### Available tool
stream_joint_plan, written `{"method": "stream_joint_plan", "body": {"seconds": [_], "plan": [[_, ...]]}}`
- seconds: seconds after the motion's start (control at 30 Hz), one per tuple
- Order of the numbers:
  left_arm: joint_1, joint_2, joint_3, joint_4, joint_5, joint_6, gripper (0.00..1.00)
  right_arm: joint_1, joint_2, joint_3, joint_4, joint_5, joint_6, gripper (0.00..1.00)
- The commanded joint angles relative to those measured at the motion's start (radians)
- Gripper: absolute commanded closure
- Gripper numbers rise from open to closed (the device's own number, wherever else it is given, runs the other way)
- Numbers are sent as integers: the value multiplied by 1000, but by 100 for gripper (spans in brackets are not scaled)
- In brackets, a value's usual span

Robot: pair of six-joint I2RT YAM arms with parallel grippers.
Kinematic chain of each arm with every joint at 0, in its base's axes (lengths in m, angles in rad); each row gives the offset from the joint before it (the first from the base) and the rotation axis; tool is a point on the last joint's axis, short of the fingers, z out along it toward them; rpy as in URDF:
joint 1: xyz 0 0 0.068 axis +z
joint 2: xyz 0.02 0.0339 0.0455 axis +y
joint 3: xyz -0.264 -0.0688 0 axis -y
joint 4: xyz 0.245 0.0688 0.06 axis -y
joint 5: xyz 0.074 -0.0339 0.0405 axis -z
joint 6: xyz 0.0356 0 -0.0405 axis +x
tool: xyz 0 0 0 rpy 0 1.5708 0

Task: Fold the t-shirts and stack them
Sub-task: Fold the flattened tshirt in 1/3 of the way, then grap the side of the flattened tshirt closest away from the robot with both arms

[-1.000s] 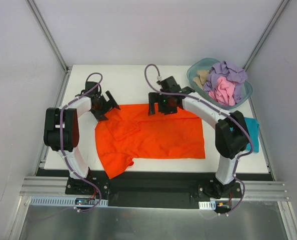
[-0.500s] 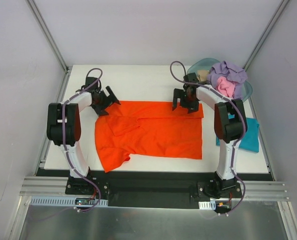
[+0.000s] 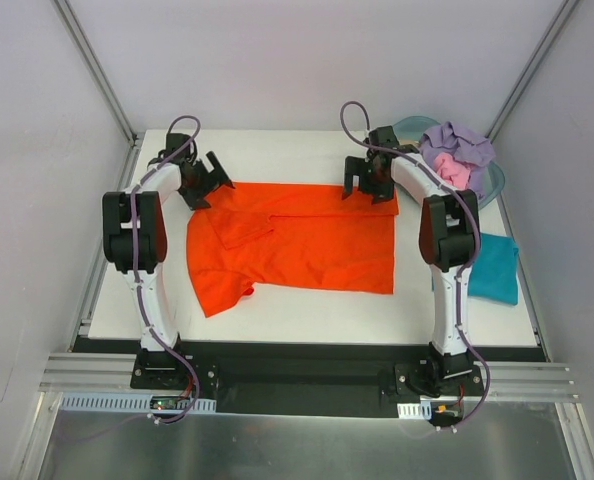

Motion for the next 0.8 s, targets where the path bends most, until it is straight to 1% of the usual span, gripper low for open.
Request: {"method": "stream_joint_plan", "body": {"seconds": [0.0, 0.03, 0.07, 0.1, 0.13, 0.17, 0.2, 0.23, 0.27, 0.3, 0.33, 0.37, 0.4, 0.43, 0.47, 0.5, 0.53, 0.57, 0.6, 0.63, 0.67, 0.73, 0.77], "plan": [[15, -44, 76, -77, -17, 50, 1, -2, -108, 45, -9, -7, -81, 0], [15, -66, 69, -87, -17, 51, 1, -2, -145, 28, 2, -6, -84, 1], [16, -116, 63, -114, -23, 51, 1, 1, -181, -16, 34, -6, -89, 3], [16, -147, 52, -123, -23, 53, 1, 4, -267, -50, 50, -6, -100, 3], [16, -180, 6, -128, -30, 51, 1, 7, -312, -82, 68, 8, -115, 3], [16, -263, -26, -130, -49, 39, 1, 18, -355, -118, 100, 17, -130, 3], [15, -309, -61, -130, -62, 34, 1, 21, -407, -200, 114, 30, -143, 3], [16, -358, -136, -130, -74, 28, 1, 29, -500, -242, 129, 78, -155, 3], [16, -459, -178, -130, -92, 15, 1, 36, -559, -300, 172, 99, -157, 3], [15, -513, -222, -130, -123, 5, 1, 40, -611, -408, 197, 119, -154, 3], [16, -567, -315, -131, -134, -7, 0, 40, -727, -479, 224, 166, -122, 3], [16, -672, -363, -130, -145, -33, 1, 40, -786, -542, 290, 183, -105, 3], [16, -728, -416, -131, -154, -48, 1, 40, -845, -605, 326, 242, -79, 3], [15, -782, -519, -133, -152, -65, 1, 40, -974, -745, 364, 275, -53, 3], [15, -888, -571, -136, -151, -85, 1, 35, -1028, -805, 425, 307, 2, 3], [15, -940, -661, -140, -152, -90, 1, 32, -1088, -869, 444, 367, 42, 3], [15, -987, -696, -175, -160, -93, 1, 26, -1134, -950, 453, 393, 75, 3], [16, -1074, -726, -203, -175, -98, 1, 15, -1195, -980, 446, 416, 136, 3], [15, -1113, -747, -234, -191, -102, 1, 9, -1209, -1000, 429, 479, 167, 3], [15, -1147, -785, -302, -220, -113, 1, 3, -1219, -1021, 376, 505, 194, 3], [15, -1208, -803, -333, -227, -136, 1, -17, -1213, -1018, 336, 514, 234, 3], [15, -1286, -864, -395, -235, -176, 1, -34, -1204, -1005, 273, 458, 230, 3], [15, -1314, -888, -425, -226, -211, 1, -36, -1202, -1014, 271, 450, 233, 3]]}}
